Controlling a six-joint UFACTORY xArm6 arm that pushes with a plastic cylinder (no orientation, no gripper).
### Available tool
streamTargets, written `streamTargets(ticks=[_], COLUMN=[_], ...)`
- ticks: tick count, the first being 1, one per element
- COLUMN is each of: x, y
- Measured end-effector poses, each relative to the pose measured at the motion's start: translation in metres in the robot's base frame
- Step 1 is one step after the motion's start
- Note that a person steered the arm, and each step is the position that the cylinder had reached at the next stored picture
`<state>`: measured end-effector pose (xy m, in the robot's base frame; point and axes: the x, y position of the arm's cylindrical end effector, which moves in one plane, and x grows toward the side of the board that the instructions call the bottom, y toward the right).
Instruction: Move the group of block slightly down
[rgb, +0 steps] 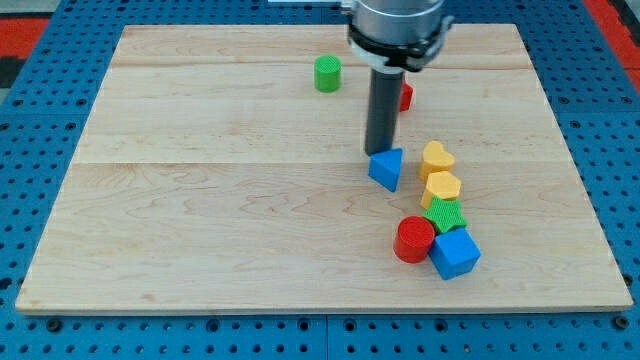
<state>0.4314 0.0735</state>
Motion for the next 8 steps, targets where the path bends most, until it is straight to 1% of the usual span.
streamTargets(ticks=[1, 2, 3, 4, 5, 6, 8], x=[0.018, 0.036, 0.040, -0.008, -0.040, -0.037, -0.007], y=[0.003, -0.010, -0.011, -0.014, 0.048, 0.083, 0.066])
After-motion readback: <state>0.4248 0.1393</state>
